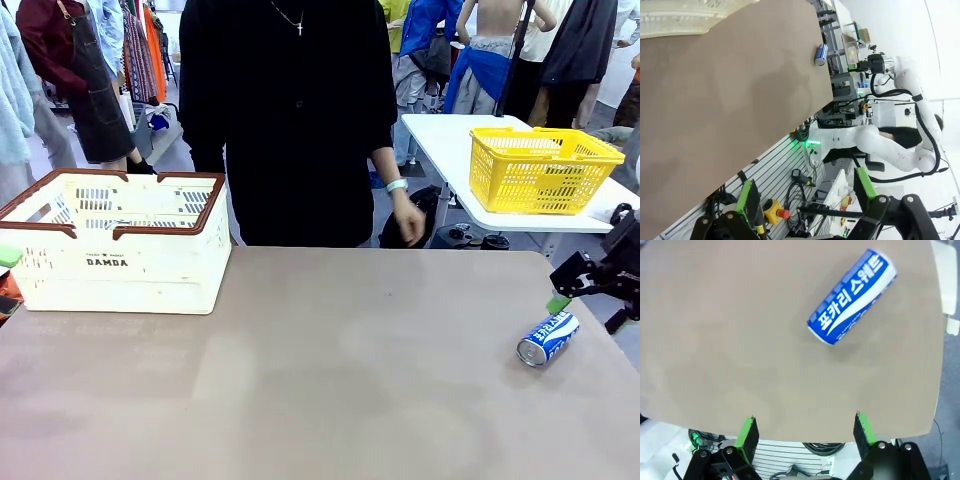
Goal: Place the drinks into the Shopping basket.
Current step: Pick up one drink and place it into the Shopping basket.
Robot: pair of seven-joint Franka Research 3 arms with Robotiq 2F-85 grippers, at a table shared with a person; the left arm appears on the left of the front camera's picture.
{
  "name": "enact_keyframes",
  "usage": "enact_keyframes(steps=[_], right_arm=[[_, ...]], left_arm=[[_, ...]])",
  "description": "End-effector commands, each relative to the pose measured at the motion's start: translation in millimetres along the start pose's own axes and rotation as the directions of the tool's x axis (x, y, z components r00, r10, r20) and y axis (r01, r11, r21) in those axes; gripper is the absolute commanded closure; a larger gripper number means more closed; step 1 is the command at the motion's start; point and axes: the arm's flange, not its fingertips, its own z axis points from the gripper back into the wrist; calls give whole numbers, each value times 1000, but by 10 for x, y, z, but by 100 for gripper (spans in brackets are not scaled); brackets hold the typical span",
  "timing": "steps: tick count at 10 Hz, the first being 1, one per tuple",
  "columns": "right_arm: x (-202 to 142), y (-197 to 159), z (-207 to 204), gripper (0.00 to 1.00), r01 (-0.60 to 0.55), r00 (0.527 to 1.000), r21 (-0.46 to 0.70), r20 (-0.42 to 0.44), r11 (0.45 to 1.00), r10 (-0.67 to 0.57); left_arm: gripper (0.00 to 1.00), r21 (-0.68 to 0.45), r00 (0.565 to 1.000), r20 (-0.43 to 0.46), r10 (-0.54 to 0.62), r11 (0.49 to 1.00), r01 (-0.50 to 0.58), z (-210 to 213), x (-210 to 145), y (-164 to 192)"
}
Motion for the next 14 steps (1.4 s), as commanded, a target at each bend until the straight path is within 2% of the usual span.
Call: enact_keyframes(steps=[1, 3, 4, 5, 6, 7, 8, 9, 10, 11, 12, 14], right_arm=[[-65, 12, 90, 0, 5, 1000, 49, 0, 999, -5], [-10, -8, 24, 0, -2, 1000, 18, 0, 1000, 2], [300, -56, -51, 0, -288, 952, 80, -85, 954, 294], [584, -197, -77, 0, -493, 864, 134, -38, 860, 502], [771, -340, -96, 0, -639, 764, 109, -25, 762, 645], [841, -436, -121, 0, -816, 561, 126, -67, 565, 825], [865, -476, -129, 0, -927, 349, 150, 6, 344, 937], [821, -451, -148, 0, -982, 143, 130, 43, 137, 989], [791, -404, -148, 0, -997, 22, 79, 108, 13, 994], [791, -362, -172, 0, -1000, -8, 22, 139, -11, 990], [789, -327, -214, 0, -999, -26, 18, 133, -29, 991], [788, -337, -249, 0, -1000, -12, 17, 93, -14, 996]], left_arm=[[0, -17, 1000, 15, 7, 1000, -6, -23, -17, -12], [0, -17, 1000, 15, 7, 1000, -6, -23, -17, -12], [0, -17, 1000, 15, 7, 1000, -6, -23, -17, -12], [0, -17, 1000, 15, 7, 1000, -6, -23, -17, -12], [0, -17, 1000, 15, 7, 1000, -6, -23, -17, -12], [0, -17, 1000, 15, 7, 1000, -6, -23, -17, -12], [0, -17, 1000, 15, 7, 1000, -6, -23, -17, -12], [0, -17, 1000, 15, 7, 1000, -6, -23, -17, -12], [0, -17, 1000, 15, 7, 1000, -6, -23, -17, -12], [0, -17, 1000, 15, 7, 1000, -6, -23, -17, -12], [0, -17, 1000, 15, 7, 1000, -6, -23, -17, -12], [0, -17, 1000, 15, 7, 1000, -6, -23, -17, -12]])
